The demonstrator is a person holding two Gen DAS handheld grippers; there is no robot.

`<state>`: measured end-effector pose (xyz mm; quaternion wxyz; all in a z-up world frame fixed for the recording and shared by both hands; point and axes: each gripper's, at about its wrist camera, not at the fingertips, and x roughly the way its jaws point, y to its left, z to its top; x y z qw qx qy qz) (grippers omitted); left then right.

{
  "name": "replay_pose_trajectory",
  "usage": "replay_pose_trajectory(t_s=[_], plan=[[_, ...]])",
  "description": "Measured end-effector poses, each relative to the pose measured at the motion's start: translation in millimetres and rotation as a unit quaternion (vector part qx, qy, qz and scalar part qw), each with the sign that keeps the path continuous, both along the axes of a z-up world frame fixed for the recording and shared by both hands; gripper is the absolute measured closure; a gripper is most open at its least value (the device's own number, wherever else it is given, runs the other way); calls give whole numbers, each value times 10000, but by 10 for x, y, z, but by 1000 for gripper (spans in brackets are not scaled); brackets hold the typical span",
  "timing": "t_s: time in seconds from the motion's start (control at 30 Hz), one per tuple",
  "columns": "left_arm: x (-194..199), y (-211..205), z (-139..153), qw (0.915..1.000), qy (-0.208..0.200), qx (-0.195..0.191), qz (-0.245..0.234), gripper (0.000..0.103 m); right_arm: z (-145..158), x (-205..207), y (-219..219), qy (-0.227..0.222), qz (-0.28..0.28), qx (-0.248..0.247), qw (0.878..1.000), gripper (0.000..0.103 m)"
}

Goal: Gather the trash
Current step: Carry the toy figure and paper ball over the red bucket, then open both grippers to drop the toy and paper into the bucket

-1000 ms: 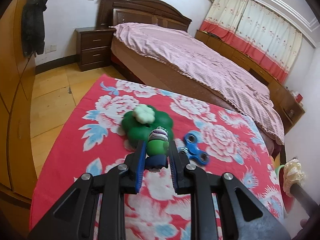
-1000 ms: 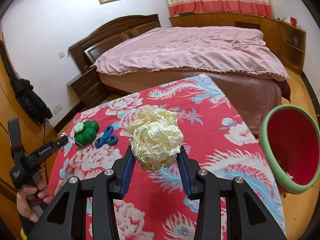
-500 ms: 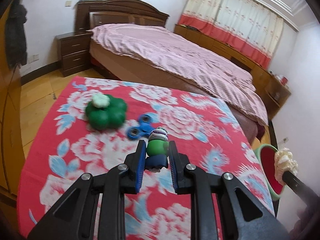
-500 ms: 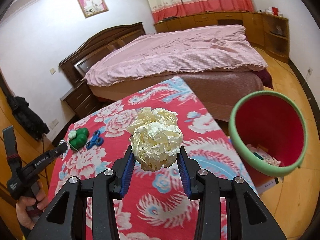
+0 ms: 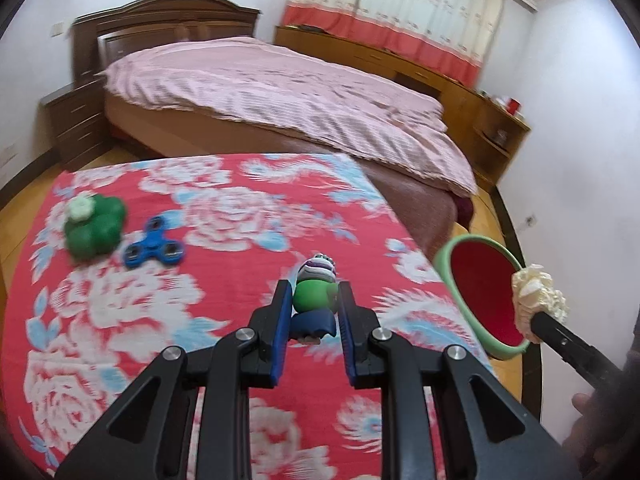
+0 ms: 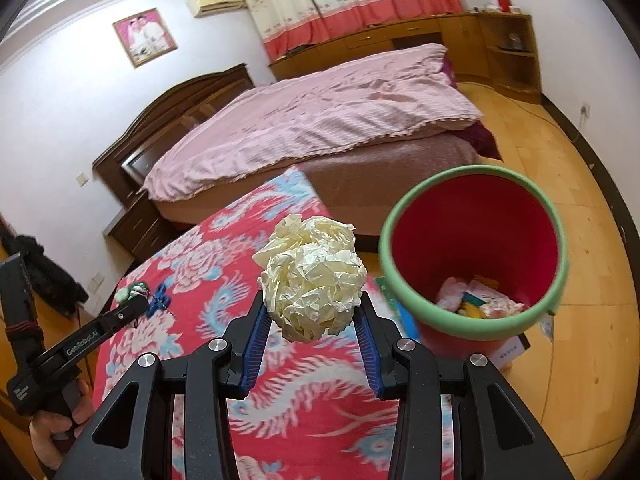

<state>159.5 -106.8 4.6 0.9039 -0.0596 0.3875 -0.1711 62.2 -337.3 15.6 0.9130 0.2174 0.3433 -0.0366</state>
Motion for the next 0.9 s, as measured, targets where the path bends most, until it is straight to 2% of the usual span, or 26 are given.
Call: replay_pose_trajectory(t_s=[0.4,0.9], plan=[[54,-960,-15,9955,38,244,-919,81,-234,-183,-626,166,-690,228,9972,60],[165,-1732,-223,9864,156,429,-1579,81,-489,-180,-1109,375,-1226,199,9915,58]])
